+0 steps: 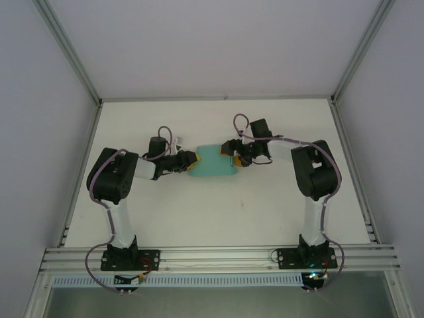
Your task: Assemble paper box
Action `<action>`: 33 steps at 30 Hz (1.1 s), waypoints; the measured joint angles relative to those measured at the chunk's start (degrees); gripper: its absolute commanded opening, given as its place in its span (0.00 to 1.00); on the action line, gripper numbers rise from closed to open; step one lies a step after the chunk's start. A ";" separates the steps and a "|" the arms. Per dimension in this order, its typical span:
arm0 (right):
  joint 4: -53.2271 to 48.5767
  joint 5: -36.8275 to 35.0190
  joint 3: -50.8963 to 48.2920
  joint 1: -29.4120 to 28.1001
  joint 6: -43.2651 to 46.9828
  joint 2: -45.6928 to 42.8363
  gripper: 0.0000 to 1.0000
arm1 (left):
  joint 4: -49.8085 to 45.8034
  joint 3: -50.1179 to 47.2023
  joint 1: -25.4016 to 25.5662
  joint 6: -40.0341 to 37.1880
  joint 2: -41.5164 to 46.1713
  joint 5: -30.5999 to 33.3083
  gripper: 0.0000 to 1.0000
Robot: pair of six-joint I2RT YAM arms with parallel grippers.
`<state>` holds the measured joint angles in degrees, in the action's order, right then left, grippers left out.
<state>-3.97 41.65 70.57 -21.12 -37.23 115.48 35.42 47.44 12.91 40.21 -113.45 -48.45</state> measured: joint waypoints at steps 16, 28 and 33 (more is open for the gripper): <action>-4.28 -4.52 -2.78 0.02 -0.31 -16.52 0.45 | 7.39 -0.83 0.44 6.14 9.64 -2.40 1.00; -23.76 -7.10 1.22 8.11 -11.28 -28.81 0.42 | -20.13 1.55 29.64 -53.22 43.17 37.00 1.00; -33.27 -1.75 5.55 11.82 -16.63 -28.85 0.38 | -20.44 0.87 34.86 -70.40 38.60 48.94 1.00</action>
<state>-37.23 39.90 76.12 -9.30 -53.87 86.63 14.98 48.31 47.77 -30.20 -74.85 0.49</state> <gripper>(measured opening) 0.434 0.998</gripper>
